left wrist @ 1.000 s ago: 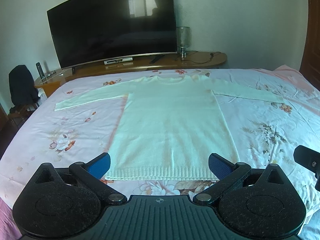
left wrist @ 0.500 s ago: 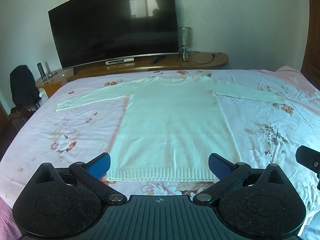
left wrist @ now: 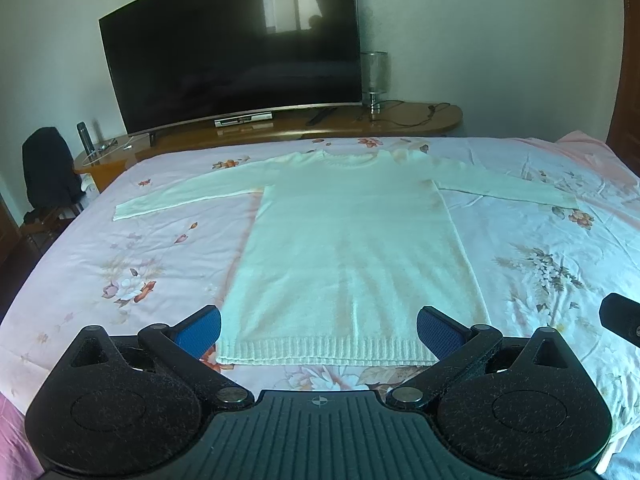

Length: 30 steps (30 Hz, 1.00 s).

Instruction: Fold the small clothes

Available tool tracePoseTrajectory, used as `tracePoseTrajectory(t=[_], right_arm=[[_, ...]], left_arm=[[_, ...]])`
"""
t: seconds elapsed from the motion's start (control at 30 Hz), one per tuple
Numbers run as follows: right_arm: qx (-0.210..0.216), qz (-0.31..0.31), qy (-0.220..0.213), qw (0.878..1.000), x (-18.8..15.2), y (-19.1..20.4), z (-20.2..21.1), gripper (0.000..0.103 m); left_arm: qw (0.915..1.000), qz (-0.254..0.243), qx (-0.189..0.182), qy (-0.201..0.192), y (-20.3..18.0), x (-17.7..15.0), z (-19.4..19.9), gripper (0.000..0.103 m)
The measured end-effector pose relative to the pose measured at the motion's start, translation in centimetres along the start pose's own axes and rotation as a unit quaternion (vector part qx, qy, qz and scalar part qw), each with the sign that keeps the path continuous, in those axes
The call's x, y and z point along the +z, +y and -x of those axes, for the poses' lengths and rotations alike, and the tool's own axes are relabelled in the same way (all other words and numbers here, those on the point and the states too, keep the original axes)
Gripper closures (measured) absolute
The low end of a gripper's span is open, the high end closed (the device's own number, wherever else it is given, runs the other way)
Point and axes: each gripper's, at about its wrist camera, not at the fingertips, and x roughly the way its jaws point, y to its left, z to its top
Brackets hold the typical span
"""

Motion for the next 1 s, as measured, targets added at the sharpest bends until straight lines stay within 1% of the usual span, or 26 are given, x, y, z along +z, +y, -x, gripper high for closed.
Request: tracePoseTrajectory(t=[0.6, 1.0], right_arm=[[-0.008, 0.008, 0.0, 1.0, 0.9, 0.4, -1.8, 0.0], [-0.024, 0.025, -0.018, 0.999, 1.7, 0.8, -4.5, 0.0]], left_arm=[[0.9999, 0.006, 0.013, 0.003, 1.1, 1.1, -2.3, 0.0], [0.9996, 0.009, 0.024, 0.009, 2.1, 2.6, -5.5, 0.0]])
